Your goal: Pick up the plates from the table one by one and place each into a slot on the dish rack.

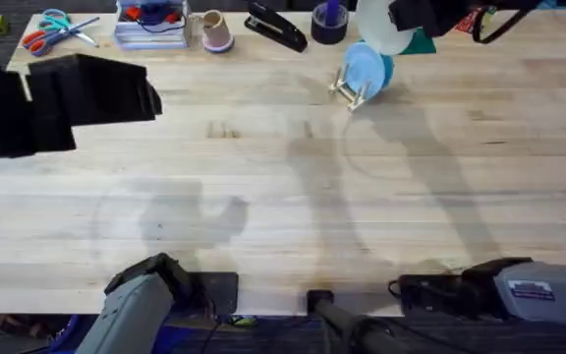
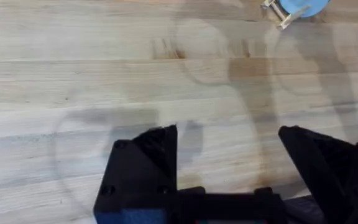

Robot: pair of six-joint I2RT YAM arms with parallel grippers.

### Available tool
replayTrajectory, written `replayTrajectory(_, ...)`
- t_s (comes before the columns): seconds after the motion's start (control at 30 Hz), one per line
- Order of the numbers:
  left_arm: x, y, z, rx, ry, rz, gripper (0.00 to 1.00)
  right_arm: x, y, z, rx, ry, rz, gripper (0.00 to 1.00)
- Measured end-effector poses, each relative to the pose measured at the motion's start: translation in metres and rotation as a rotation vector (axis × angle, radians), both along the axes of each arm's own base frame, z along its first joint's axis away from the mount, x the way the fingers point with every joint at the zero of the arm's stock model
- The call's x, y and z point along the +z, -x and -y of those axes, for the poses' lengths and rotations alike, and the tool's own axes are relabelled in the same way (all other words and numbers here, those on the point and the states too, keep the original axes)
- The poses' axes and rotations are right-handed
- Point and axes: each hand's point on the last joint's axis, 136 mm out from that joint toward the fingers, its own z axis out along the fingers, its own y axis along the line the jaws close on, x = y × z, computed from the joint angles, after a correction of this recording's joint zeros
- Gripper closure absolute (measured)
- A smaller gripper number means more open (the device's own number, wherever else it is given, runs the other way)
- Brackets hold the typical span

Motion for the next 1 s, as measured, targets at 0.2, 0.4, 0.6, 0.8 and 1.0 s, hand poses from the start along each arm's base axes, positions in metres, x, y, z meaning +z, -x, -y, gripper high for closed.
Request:
replayTrajectory(0.2,0.0,0.0,0.0,0.0,0.0,0.0,0.006,0.001,-0.006,-0.001,-0.005,-0.008,0.014,0.974)
replayTrajectory(0.4,0.0,0.0,0.0,0.0,0.0,0.0,0.006,-0.008,-0.009,-0.002,-0.008,-0.006,-0.008,0.974)
replayTrajectory(0.6,0.0,0.0,0.0,0.0,0.0,0.0,0.006,-0.02,-0.016,-0.004,-0.026,-0.018,-0.036,0.974)
replayTrajectory(0.8,0.0,0.0,0.0,0.0,0.0,0.0,0.006,-0.028,-0.019,-0.005,-0.032,-0.019,-0.051,0.974)
replayTrajectory(1.0,0.0,0.0,0.0,0.0,0.0,0.0,0.006,-0.03,-0.02,-0.005,-0.035,-0.021,-0.057,0.974)
